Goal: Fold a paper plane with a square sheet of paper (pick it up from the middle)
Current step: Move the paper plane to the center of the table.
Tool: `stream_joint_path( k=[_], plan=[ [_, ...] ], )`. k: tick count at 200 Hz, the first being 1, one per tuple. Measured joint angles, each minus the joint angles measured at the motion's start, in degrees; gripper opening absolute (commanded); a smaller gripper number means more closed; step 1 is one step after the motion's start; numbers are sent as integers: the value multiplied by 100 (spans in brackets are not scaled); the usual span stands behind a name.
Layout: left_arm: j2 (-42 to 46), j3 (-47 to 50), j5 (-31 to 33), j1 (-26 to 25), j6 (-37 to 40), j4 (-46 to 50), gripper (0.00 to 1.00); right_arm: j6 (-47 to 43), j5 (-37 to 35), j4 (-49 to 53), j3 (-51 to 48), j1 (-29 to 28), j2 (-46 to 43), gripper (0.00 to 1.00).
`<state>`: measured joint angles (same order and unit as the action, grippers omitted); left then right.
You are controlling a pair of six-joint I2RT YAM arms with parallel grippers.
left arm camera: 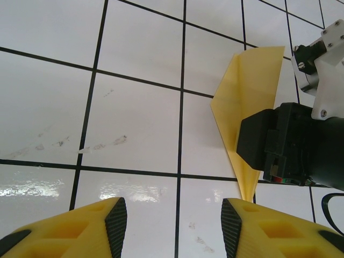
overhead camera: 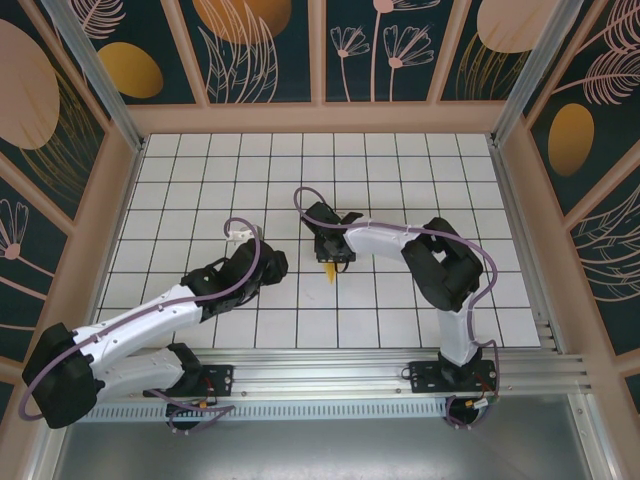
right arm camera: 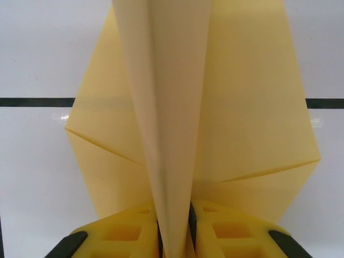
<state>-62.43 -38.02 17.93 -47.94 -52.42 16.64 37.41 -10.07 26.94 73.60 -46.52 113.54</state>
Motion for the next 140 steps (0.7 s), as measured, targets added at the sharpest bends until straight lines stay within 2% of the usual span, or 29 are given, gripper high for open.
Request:
stream_joint_path(
  k=[27, 100, 140],
  plan=[
    [0, 0, 17, 0, 2, -9, 52, -37, -4, 149, 131, 4, 70, 23],
    [2, 0, 107, 4, 26, -11, 53, -844, 111, 118, 125, 48, 68, 24],
    [2, 0, 133, 4, 28, -11, 53, -800, 157, 96, 151, 68, 66, 32]
  ],
)
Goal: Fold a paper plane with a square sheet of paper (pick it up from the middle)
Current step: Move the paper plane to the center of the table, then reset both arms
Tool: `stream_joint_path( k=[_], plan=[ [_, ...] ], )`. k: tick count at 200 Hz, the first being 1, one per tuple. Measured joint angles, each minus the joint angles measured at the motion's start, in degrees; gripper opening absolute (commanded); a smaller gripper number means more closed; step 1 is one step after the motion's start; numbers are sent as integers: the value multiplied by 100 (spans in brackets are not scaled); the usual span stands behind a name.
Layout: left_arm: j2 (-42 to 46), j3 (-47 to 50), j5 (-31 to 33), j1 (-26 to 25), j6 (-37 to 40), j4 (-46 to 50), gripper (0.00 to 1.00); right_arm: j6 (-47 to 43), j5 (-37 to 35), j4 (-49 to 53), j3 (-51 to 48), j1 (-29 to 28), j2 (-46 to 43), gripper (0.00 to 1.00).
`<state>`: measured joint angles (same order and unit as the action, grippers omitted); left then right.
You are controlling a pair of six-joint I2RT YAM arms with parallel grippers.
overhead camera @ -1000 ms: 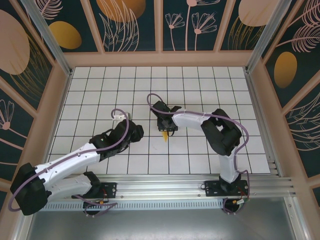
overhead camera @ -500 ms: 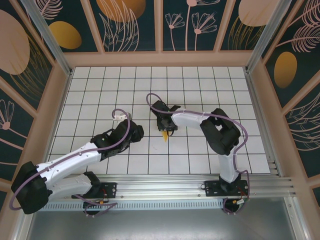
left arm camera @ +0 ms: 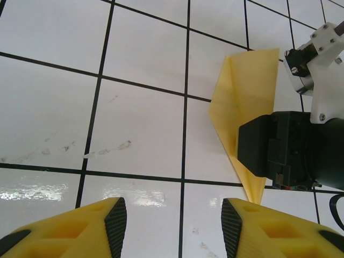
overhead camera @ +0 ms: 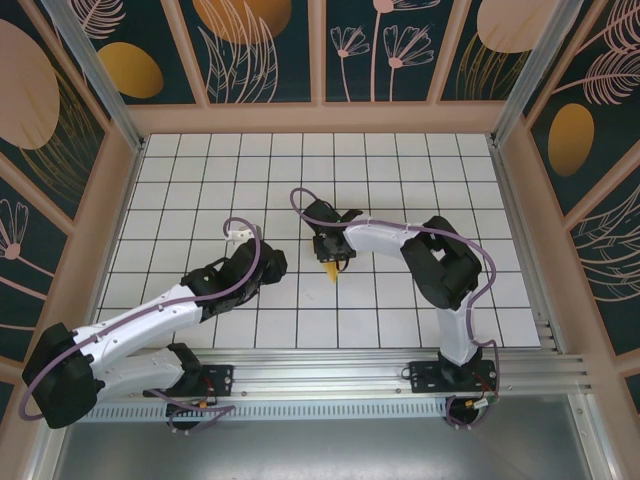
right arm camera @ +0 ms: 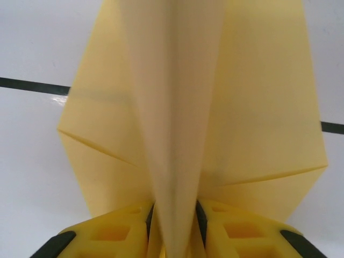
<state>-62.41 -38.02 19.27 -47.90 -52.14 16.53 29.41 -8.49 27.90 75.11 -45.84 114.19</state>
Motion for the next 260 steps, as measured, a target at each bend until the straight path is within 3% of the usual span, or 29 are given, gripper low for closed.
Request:
stream_joint_path(
  k=[20, 101, 137, 163, 195, 219, 260],
  plan=[
    [0, 0, 48, 0, 31, 0, 53, 9, 2, 20, 59, 0, 0, 39],
    [0, 0, 81, 33, 103, 0, 53, 28, -114, 428, 299, 11, -328, 49],
    [0, -2, 131, 39, 136, 2, 56, 98, -549, 566, 426, -52, -846, 54],
    [0, -2, 363, 74, 234, 20, 67, 160, -1298, 535, 339, -197, -1676, 59],
    [2, -7, 710, 341, 470, 20, 85, 400, -2726, 116, -592, -164, -3421, 69],
    [74, 7, 994, 750, 754, -17, 97, 236, -3552, -601, -1781, 426, -4548, 73],
    [466, 258, 1515, 1464, 1237, -452, 99, -640, -3827, -1805, -3480, 1694, -4723, 75]
  ],
)
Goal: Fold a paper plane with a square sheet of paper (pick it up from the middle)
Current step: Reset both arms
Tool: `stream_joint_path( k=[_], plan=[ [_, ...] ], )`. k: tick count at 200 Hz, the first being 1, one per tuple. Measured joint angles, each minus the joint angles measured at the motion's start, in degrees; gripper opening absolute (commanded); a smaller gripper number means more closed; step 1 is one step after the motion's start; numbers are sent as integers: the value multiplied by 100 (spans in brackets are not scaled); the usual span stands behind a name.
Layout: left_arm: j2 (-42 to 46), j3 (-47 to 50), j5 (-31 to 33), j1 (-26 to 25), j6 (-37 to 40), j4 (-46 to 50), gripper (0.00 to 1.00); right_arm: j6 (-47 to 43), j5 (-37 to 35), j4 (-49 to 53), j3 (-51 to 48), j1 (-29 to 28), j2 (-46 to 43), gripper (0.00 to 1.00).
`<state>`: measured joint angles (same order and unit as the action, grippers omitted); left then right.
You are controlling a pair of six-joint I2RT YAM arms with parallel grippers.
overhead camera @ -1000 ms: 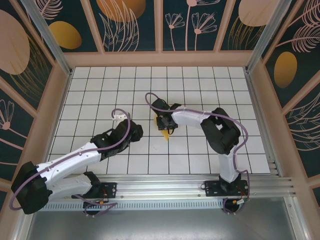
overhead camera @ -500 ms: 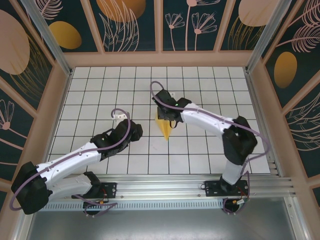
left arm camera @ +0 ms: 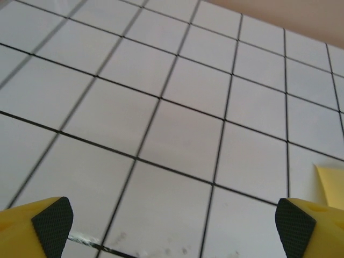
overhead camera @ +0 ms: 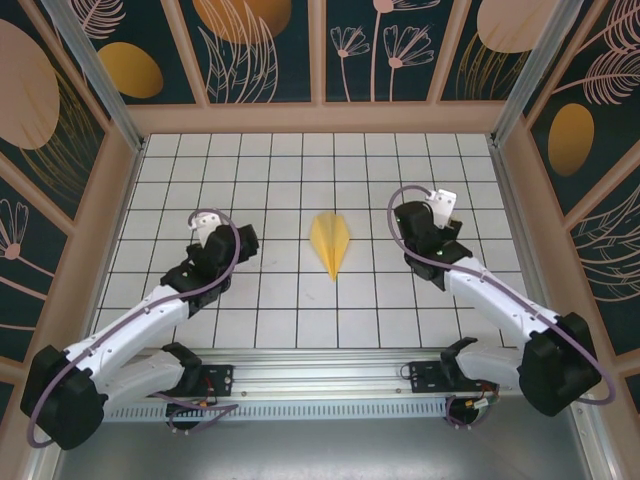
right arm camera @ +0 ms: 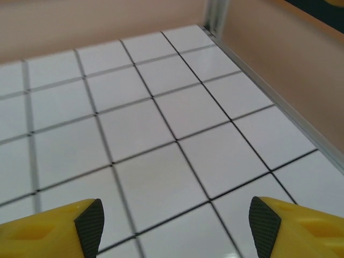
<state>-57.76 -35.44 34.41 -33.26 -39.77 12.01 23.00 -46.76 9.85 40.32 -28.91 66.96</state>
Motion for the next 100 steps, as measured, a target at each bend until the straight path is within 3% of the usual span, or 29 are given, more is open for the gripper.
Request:
stream_joint_path(
  k=[48, 100],
  plan=[
    [-125, 295, 177, 986, 503, -693, 99, -1198, 861, -2269, -1283, 1276, 496, 75],
    [-289, 922, 396, 1773, 1115, -1956, 99, -2236, 2496, -5095, -2170, 1840, 1338, 73]
  ],
)
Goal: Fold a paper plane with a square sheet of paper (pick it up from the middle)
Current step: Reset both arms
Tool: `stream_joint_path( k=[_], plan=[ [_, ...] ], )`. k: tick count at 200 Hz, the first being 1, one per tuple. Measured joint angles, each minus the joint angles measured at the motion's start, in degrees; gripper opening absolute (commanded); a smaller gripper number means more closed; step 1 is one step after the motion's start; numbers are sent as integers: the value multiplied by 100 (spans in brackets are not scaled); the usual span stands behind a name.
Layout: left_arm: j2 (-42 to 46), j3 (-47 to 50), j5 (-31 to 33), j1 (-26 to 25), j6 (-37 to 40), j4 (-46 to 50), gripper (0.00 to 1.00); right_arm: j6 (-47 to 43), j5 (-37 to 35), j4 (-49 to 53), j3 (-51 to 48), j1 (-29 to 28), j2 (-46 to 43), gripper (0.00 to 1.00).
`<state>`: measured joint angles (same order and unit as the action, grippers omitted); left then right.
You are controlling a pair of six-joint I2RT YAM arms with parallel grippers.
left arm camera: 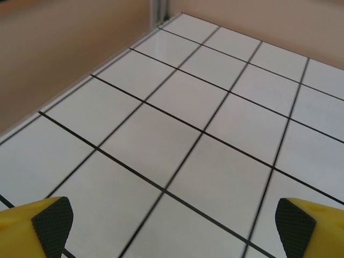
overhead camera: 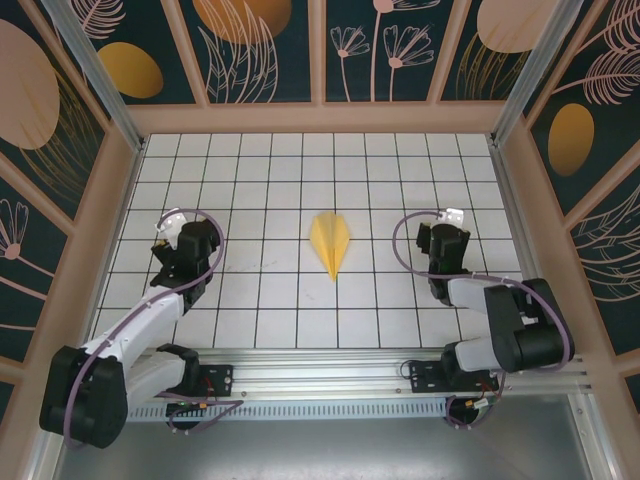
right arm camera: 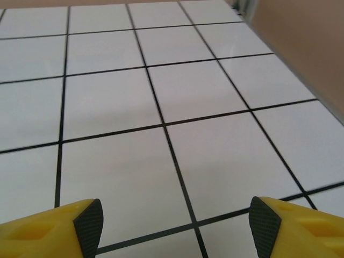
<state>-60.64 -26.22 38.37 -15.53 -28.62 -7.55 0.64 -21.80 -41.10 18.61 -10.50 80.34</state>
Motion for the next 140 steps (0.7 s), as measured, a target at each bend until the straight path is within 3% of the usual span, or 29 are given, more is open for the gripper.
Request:
stream_joint_path(
  k=[38, 78, 87, 93, 96, 140],
  plan=[
    [-319, 260, 229, 142, 658, -1143, 99, -608, 1117, -1241, -195, 236, 273, 74],
    [-739, 734, 133, 175, 1464, -2796, 99, -363, 2188, -2205, -310, 1233, 586, 75],
    [-916, 841, 79, 175, 1646, -3136, 98, -304, 2227, -2317, -385, 1309, 691, 76],
    [-1014, 909, 28, 179, 1744, -3335, 98, -238, 2221, -2363, -439, 1311, 743, 94],
    [-1069, 953, -26, 186, 1808, -3469, 99, -229, 2203, -2371, -457, 1298, 756, 98],
    [-2009, 1143, -691, 413, 2472, -4905, 98, -81, 2000, -2704, -518, 1178, 787, 99]
  ],
)
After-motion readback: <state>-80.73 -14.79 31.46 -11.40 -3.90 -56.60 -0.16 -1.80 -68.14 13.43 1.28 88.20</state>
